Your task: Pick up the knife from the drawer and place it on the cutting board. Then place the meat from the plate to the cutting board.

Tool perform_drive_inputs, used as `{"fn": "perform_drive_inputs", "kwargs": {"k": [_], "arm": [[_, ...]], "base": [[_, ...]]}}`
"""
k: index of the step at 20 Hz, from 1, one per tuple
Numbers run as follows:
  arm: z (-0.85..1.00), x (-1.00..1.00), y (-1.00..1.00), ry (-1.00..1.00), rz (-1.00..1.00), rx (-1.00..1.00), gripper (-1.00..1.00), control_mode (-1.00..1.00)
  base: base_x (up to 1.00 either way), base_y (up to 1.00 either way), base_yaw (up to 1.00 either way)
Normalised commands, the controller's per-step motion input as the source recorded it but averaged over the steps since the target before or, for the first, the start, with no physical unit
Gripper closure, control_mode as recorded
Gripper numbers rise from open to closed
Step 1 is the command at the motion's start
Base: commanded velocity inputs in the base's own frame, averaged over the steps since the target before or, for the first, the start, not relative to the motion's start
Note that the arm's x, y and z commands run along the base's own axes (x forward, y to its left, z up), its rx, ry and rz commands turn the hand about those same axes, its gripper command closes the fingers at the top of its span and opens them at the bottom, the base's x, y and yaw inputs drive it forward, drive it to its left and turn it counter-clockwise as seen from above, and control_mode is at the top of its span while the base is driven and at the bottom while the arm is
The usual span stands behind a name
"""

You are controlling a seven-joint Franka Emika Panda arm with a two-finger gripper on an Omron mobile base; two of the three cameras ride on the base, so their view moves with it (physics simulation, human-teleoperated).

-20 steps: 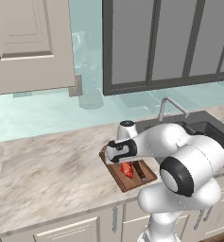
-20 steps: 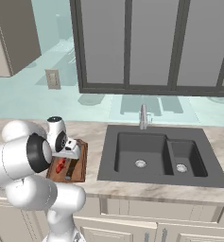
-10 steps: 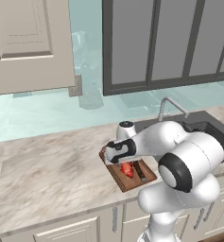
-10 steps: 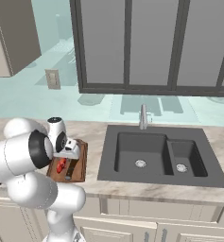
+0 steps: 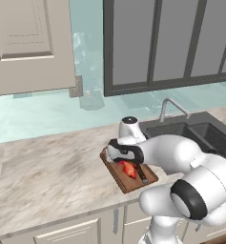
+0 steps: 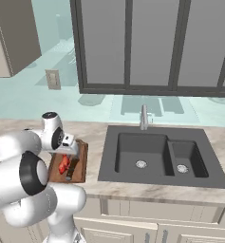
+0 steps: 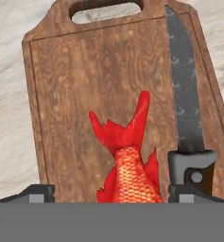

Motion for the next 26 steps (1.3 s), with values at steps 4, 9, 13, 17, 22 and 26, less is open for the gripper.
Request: {"fn": "perform_drive_inputs", "kwargs": {"k": [4,9,13,17,22,26], "arm": [[0.63,-0.01,-0.08,0.00,0.04,0.00,-1.00,-1.00],[0.80,-0.10,-0.19,0.00,0.12,0.00,-1.00,-1.00],[0.99,-0.41,-0.06,-0.04,0.08,0.00,-1.00,-1.00],[0.99,-0.64,0.00,-0.17,0.04,0.00,-1.00,-1.00],[0.97,-0.80,0.00,-0.22,0.05,0.00,-1.00,-1.00],[0.93,-1.00,-0.12,-0.21,0.02,0.03,-1.00,-1.00]], "base": [[0.00,0.00,0.00],[0.00,0.00,0.00],[0.00,0.00,0.00],[0.00,0.00,0.00],[0.00,0.00,0.00],[0.00,0.00,0.00]]}}
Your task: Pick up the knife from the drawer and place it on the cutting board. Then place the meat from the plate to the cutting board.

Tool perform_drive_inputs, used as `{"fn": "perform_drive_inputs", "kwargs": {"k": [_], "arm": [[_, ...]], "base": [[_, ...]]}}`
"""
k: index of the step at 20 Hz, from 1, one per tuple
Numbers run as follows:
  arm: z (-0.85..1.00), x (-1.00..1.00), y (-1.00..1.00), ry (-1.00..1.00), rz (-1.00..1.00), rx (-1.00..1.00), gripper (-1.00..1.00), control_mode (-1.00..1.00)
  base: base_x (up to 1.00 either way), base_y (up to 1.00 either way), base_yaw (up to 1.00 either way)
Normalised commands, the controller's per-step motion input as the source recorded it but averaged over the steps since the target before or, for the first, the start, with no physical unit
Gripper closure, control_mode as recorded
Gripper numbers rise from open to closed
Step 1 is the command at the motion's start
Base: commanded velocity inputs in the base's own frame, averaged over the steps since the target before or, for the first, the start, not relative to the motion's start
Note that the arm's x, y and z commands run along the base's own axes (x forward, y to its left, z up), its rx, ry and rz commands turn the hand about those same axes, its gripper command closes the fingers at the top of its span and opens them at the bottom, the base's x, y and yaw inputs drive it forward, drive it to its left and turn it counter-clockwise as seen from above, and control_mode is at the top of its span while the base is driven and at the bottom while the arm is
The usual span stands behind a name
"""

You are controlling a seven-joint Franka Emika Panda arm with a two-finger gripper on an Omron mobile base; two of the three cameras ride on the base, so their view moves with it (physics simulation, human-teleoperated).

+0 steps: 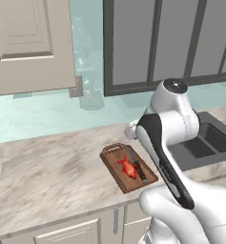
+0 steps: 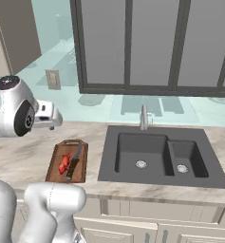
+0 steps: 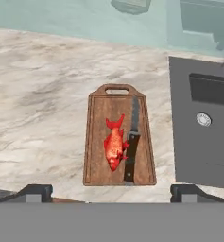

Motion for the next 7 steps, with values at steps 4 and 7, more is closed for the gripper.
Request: {"fn": "perform_drive_inputs", "kwargs": {"k": [4,7], "arm": [[0.93,-1.00,-0.18,-0.13,0.01,0.09,-1.00,-1.00],[0.89,-1.00,-0.30,-0.15,0.02,0.11,-1.00,-1.00]], "base": [[0.00,0.00,0.00],[0.00,0.00,0.00]]}}
